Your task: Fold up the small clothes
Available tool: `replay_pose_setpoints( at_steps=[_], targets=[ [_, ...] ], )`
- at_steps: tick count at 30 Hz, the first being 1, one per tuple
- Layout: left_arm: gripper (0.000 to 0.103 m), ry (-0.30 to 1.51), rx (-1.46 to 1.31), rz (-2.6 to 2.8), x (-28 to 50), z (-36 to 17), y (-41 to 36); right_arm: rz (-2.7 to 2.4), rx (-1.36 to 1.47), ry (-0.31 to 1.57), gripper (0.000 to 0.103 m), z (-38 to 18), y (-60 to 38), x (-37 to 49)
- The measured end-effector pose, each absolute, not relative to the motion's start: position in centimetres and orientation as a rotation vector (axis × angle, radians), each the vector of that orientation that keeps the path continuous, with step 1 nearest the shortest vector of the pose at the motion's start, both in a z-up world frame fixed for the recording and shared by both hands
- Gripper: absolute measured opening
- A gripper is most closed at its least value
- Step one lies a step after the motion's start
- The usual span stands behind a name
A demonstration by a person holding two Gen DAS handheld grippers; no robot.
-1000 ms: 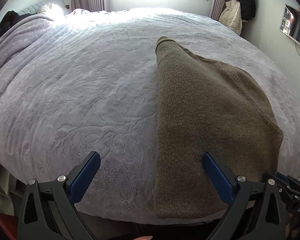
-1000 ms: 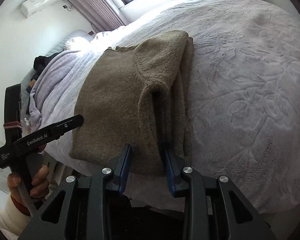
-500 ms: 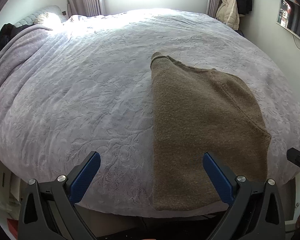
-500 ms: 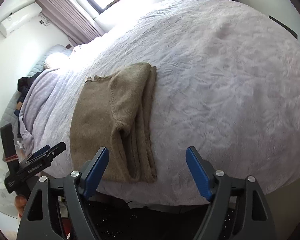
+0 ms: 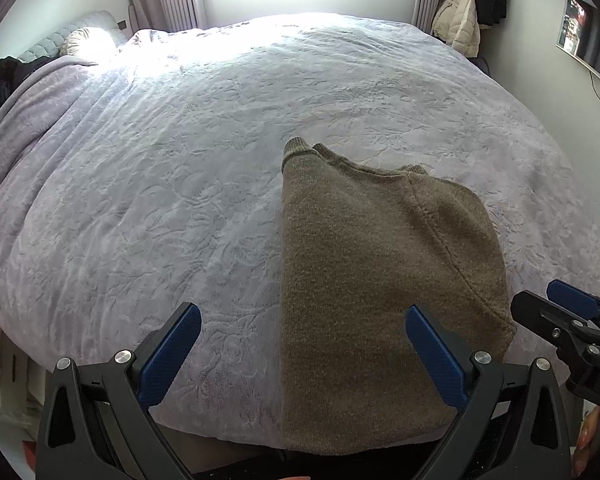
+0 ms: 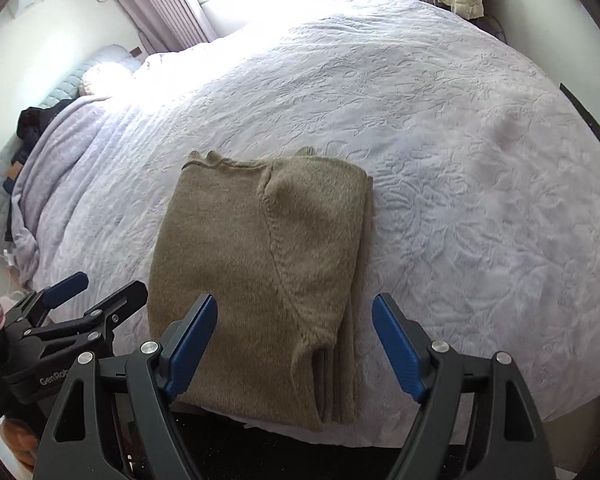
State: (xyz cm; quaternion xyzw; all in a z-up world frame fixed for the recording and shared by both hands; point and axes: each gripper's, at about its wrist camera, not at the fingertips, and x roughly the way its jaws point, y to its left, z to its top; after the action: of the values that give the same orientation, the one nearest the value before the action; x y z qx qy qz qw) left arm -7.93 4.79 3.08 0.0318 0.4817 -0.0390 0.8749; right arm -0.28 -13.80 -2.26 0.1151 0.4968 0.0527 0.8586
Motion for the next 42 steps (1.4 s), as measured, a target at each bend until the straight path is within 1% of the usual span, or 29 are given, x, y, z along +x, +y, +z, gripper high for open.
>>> replay_pose_setpoints(
  at_steps=[8, 16, 42],
  targets=[
    [0.103, 1.030, 0.059, -0.067, -6.7, 2.8, 5.4, 0.108, 0.201, 1.068, 0.082, -2.1, -12.8, 1.7],
    [0.103, 1.046, 0.075, -0.066, -6.6, 2.3, 5.6, 0.097, 0.213, 1.111, 0.082, -3.2, -12.8, 2.6],
    [0.103, 1.051, 0.086, -0.067, -7.0, 2.2, 5.1, 0.097, 0.208, 1.112, 0.082, -3.2, -12.9, 2.3]
  ],
)
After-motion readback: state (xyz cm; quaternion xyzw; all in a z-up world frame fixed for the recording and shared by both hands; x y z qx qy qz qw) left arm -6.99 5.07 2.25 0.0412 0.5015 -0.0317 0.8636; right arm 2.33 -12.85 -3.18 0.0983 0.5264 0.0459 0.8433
